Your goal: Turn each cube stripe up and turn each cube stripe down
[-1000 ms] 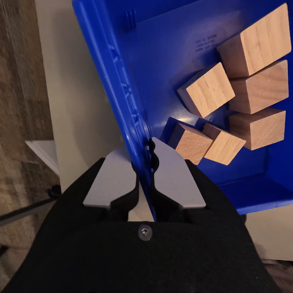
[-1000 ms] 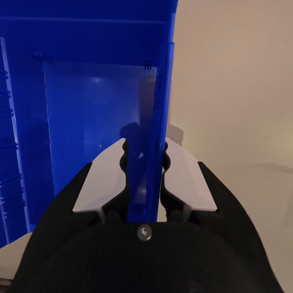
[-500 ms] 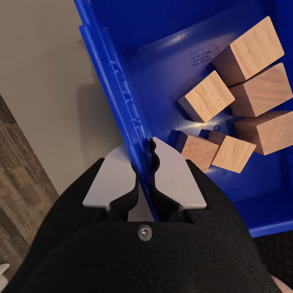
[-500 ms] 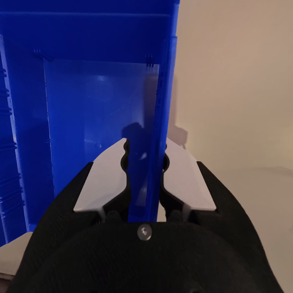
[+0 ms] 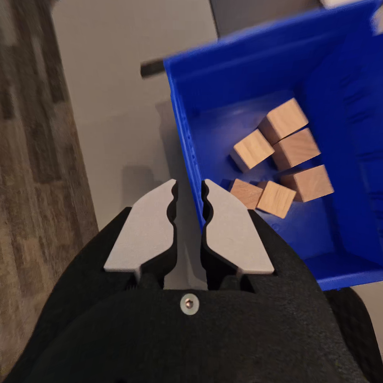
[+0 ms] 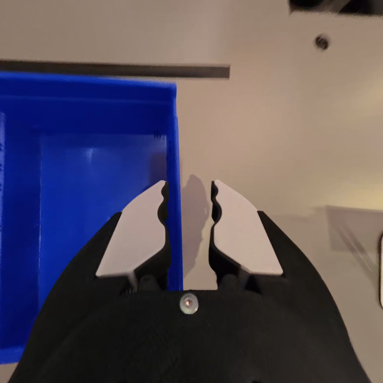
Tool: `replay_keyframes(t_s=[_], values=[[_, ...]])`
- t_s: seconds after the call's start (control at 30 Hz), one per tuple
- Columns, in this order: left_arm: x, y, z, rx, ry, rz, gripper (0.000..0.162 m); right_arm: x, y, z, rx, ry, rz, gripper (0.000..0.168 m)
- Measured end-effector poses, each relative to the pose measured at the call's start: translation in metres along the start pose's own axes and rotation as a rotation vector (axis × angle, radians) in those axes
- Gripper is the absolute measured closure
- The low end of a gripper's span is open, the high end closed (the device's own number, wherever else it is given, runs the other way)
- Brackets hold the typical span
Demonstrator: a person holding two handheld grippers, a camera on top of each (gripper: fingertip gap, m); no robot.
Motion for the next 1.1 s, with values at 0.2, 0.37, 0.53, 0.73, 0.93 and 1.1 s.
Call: replay_keyframes(t_s=[0.2,0.37,0.53,0.73,0.93,1.1], values=[[-0.011,-0.084,-0.052,-0.462,-0.024,0.062,0.139,0.019,-0.053,-0.047,-0.348,-0.137,0.055,0.127],[-0.019,-0.133,-0.074,-0.800,-0.073,0.196,0.131,0.041,-0.092,-0.070,-0.603,-0.283,0.041,0.120],[-0.023,-0.162,-0.077,-1.124,-0.055,0.259,0.114,0.063,-0.123,-0.080,-0.891,-0.389,-0.030,0.102],[-0.053,-0.100,-0.058,-0.789,0.259,0.143,0.122,0.071,-0.118,-0.077,-0.854,-0.430,-0.094,0.104],[-0.082,-0.004,-0.028,-0.290,0.603,-0.010,0.113,0.082,-0.097,-0.075,-0.764,-0.472,-0.156,0.104],[-0.106,0.041,-0.016,-0.133,0.708,0.059,0.106,0.086,-0.086,-0.073,-0.728,-0.473,-0.197,0.105]])
Point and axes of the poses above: each gripper's, where its closed fingertips meet, y out along the fingers, z out of its underside, x = y × z across the jaws, the point moved 2 cm from there along -y, back along the fingers, and after that the axes turned 13 degrees about -z, right-handed, at the moved point
